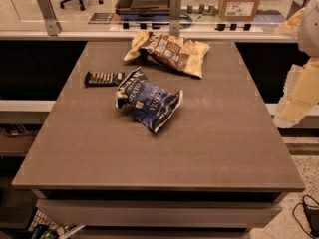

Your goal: Pick blue chip bag

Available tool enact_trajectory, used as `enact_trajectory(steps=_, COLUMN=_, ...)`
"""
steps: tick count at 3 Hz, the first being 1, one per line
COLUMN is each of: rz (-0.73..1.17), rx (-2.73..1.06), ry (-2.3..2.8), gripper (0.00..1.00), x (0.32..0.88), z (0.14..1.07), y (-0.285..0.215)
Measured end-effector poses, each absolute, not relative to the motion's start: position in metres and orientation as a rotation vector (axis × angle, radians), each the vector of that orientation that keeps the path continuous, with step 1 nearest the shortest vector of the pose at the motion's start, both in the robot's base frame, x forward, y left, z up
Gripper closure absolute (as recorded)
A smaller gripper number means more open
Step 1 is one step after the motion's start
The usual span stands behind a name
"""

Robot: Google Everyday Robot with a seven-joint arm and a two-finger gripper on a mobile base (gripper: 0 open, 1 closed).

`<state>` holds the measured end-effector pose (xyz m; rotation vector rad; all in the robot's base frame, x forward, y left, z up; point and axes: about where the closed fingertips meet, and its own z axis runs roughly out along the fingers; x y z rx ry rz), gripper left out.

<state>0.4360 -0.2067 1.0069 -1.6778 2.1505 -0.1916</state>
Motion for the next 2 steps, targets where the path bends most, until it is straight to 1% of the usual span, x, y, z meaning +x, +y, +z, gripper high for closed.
enact_trajectory(steps=2, rz=-0.179, rx=-1.663, ry=2.153, gripper=0.0, x=0.4374, z=1.0112, y=-0.2057)
